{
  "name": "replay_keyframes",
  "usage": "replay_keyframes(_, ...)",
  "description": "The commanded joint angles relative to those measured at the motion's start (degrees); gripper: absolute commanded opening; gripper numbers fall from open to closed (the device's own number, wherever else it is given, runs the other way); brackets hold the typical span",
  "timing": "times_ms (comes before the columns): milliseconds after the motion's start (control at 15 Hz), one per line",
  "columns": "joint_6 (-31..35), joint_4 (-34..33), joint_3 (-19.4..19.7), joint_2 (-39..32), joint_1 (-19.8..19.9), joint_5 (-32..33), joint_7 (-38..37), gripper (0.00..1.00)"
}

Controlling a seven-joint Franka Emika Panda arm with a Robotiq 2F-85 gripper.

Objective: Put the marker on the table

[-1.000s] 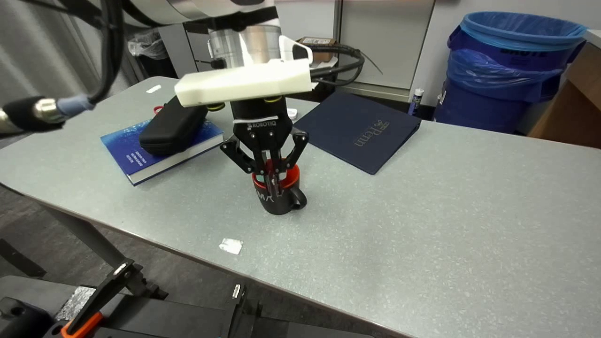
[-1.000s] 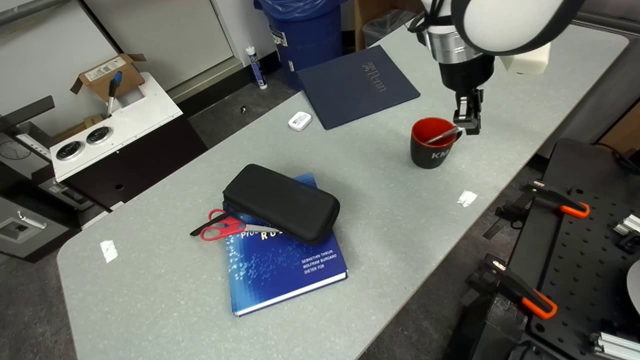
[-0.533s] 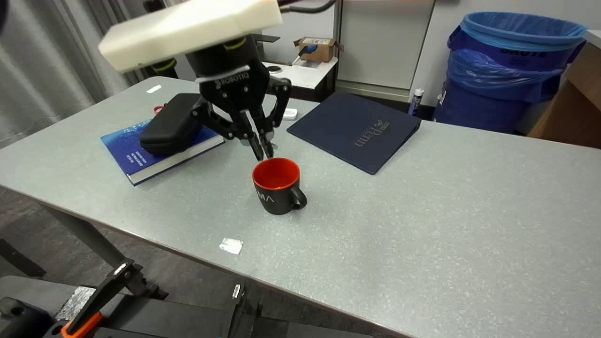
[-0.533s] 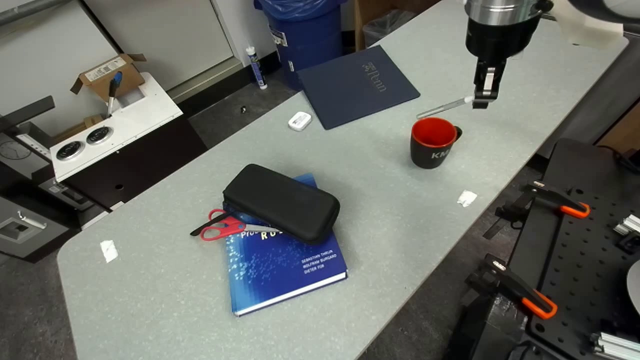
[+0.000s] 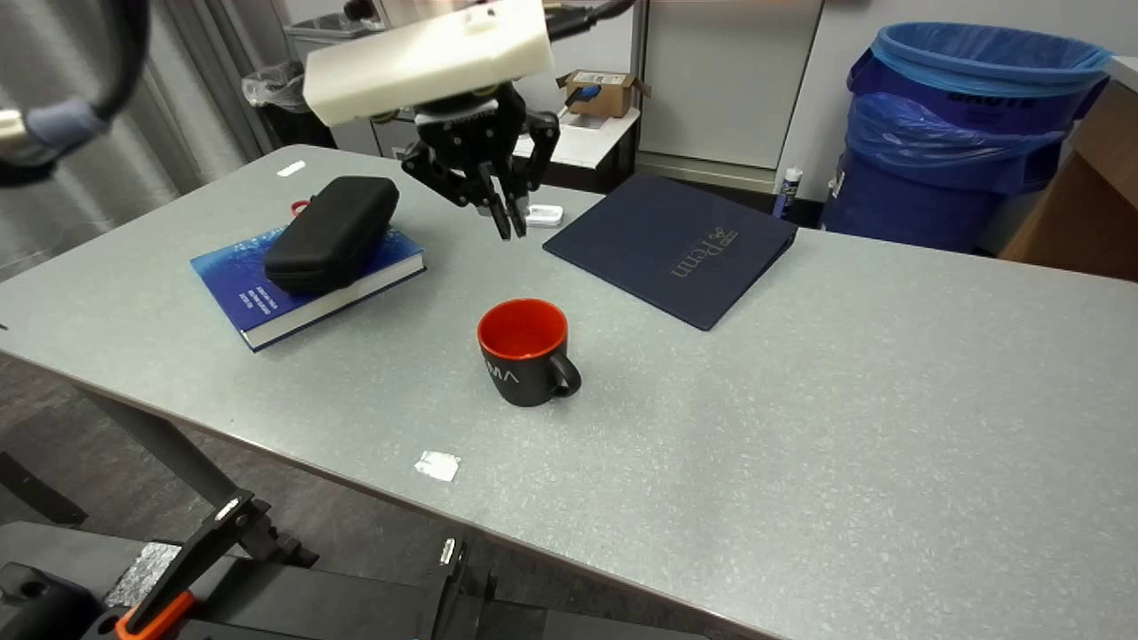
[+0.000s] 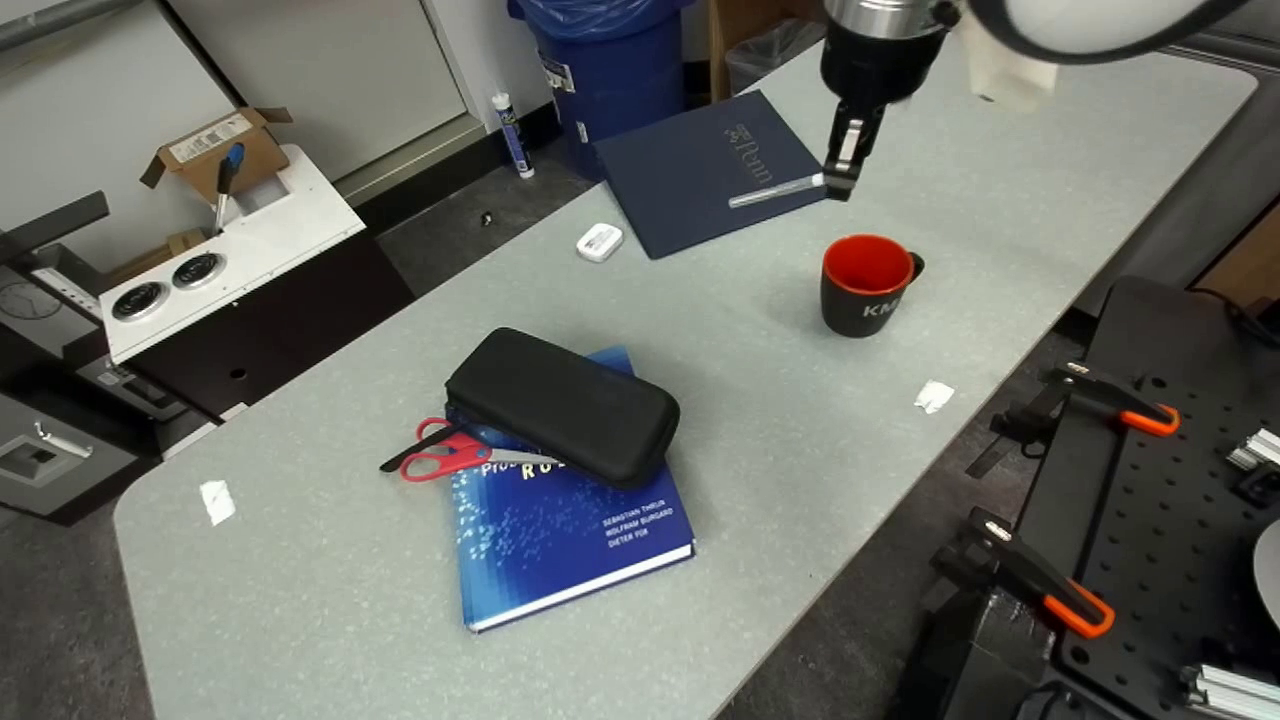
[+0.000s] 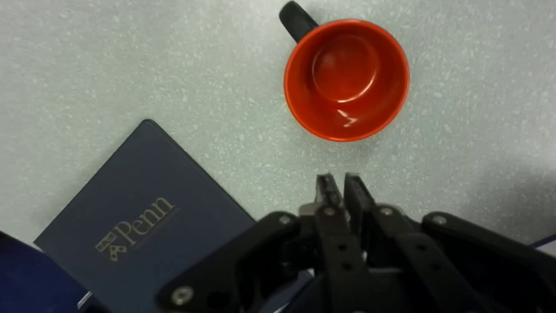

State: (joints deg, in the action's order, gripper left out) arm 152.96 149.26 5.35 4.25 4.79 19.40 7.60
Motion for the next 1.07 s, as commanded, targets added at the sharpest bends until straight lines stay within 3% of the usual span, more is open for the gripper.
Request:
replay_keyframes(0, 0.54, -10.40, -1.44, -14.54, -1.65, -10.33, 4.73, 0.03)
replay_keyframes(200, -0.89, -17.87, -4.61, -24.00, -1.18, -15.23, 6.77, 0.03)
replay_keyframes(467, -2.97, -25.45, -5.80, -32.74, -2.03, -12.97, 4.87, 0.03)
replay_keyframes(533, -3.41, -26.66, -6.12, -33.98, -1.95, -13.02, 5.07, 0.33)
replay_keyframes(667, -4.05, -27.78, -6.14, -35.06, -2.22, -12.50, 4.78, 0.42)
replay_keyframes(1000, -5.84, -24.71, -6.65, -30.90, -2.00, -12.20, 5.73, 0.79)
